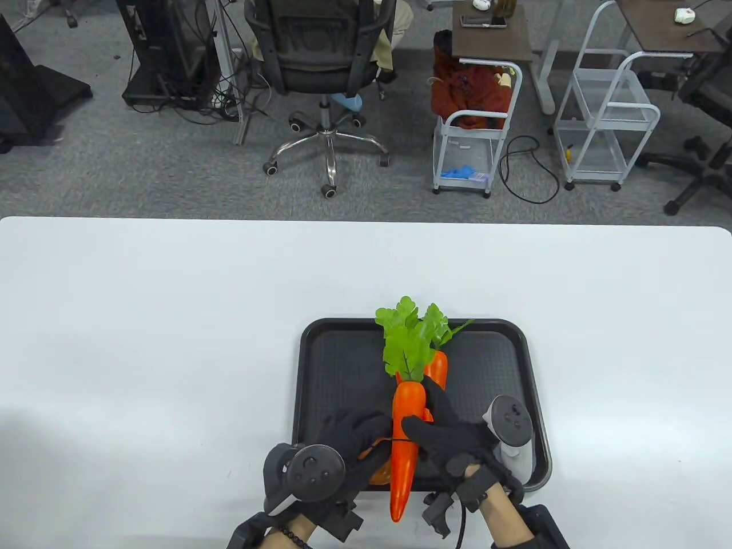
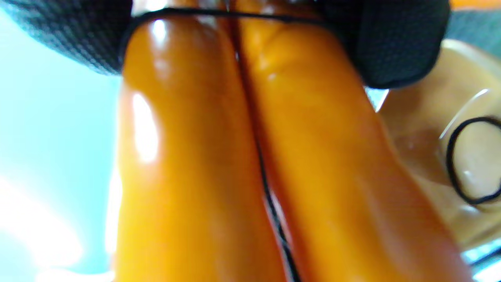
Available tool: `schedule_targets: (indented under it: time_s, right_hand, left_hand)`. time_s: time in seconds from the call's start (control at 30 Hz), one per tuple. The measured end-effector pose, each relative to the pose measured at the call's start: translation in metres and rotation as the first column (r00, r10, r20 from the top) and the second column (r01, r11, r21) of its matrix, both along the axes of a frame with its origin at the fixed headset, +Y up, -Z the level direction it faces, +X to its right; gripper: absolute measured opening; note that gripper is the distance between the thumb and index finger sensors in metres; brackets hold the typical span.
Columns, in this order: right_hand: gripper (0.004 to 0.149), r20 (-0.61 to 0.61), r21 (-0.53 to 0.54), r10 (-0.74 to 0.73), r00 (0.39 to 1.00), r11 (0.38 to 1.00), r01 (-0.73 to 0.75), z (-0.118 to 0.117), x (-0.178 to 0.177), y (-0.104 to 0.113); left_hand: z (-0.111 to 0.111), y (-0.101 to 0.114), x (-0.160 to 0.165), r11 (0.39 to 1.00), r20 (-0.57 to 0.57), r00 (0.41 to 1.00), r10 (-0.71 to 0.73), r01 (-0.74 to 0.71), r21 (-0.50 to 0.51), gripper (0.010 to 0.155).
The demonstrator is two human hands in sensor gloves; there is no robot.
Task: Pinch and pull to detach rubber bands
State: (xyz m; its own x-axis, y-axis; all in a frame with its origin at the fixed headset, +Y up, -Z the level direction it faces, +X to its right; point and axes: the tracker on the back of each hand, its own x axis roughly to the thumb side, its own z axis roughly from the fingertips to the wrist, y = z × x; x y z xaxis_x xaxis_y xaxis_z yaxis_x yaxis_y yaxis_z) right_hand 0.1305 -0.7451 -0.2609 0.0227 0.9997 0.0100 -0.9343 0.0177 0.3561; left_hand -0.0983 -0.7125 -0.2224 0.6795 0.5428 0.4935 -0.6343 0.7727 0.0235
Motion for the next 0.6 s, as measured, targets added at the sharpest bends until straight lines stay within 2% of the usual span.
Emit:
schedule_targets:
  time_s: [0.3, 0.4, 0.6]
  right_hand:
    - [0.09, 0.065, 0.034, -0.032, 0.997, 0.999, 0.03, -0.001, 0.007, -0.002]
    - [0.09, 0.119, 0.015, -0.069, 0.99, 0.998, 0.067, -0.002, 0.013, -0.004]
    - [0.091, 0.152, 0.017, -0.092, 0.984, 0.996, 0.091, -0.005, 0.021, -0.005]
  left_hand:
    - [0.004, 0.001, 0.006, 0.999, 0.038, 0.999, -0.039, 0.037, 0.033, 0.037]
    - [0.007, 0.001, 0.01, 0.996, 0.052, 0.996, -0.073, 0.07, 0.052, 0.037]
    - [0.011, 0.002, 0.016, 0.992, 0.079, 0.991, -0.106, 0.1, 0.072, 0.037]
